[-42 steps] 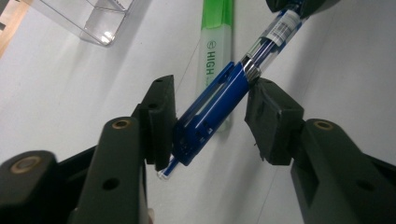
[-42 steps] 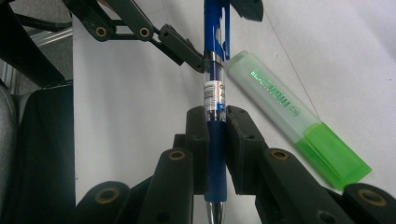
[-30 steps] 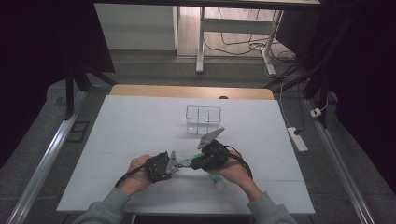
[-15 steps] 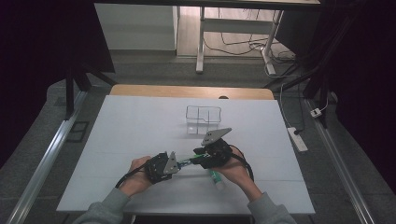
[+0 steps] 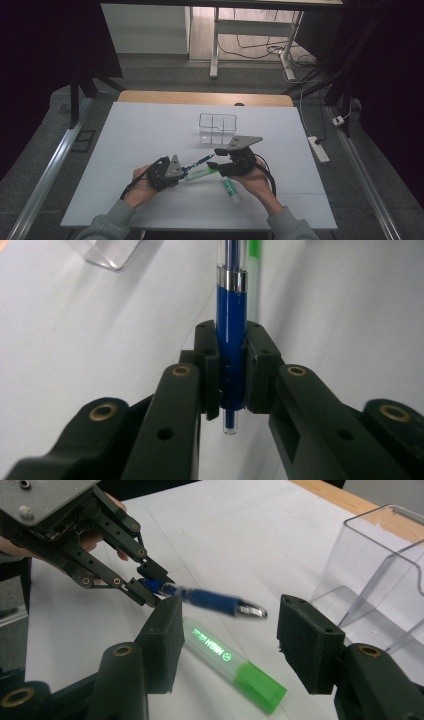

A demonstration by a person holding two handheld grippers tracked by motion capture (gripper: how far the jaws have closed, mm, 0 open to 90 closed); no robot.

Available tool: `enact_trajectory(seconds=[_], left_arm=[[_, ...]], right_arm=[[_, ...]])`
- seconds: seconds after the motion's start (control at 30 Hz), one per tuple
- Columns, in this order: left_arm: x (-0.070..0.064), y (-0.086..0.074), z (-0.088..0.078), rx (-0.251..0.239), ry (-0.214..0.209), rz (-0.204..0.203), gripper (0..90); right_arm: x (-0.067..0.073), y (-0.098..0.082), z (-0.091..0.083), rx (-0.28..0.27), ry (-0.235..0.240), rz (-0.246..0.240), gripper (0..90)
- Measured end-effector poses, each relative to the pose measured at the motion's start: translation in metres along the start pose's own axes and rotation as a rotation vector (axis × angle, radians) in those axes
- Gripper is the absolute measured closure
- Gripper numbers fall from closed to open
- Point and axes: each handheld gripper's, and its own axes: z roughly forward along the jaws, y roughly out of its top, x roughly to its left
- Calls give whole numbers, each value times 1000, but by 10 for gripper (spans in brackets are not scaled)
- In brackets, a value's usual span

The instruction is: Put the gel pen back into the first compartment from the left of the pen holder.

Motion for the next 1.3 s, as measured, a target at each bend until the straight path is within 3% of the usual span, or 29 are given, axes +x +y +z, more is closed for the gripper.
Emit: enact_trajectory(seconds=[0.17,0.37,0.53,0.63,1.0,1.3], left_arm=[[6,-3,-3,-34,3,-64,783],[11,-5,-9,-90,11,-107,783],[13,-6,-10,-119,1,-141,783],[13,-6,-11,-144,-33,-166,783],[10,-3,-10,-160,-46,-157,782],[0,1,-4,-159,-77,-120,782]], right_arm=[[-3,-2,-4,-20,-12,24,430],[-4,-3,-4,-33,-11,48,403],[-3,-4,-3,-36,-7,50,398],[-3,-4,-3,-39,-6,53,398],[-1,-4,1,-43,6,58,390],[2,-4,3,-77,-4,77,382]])
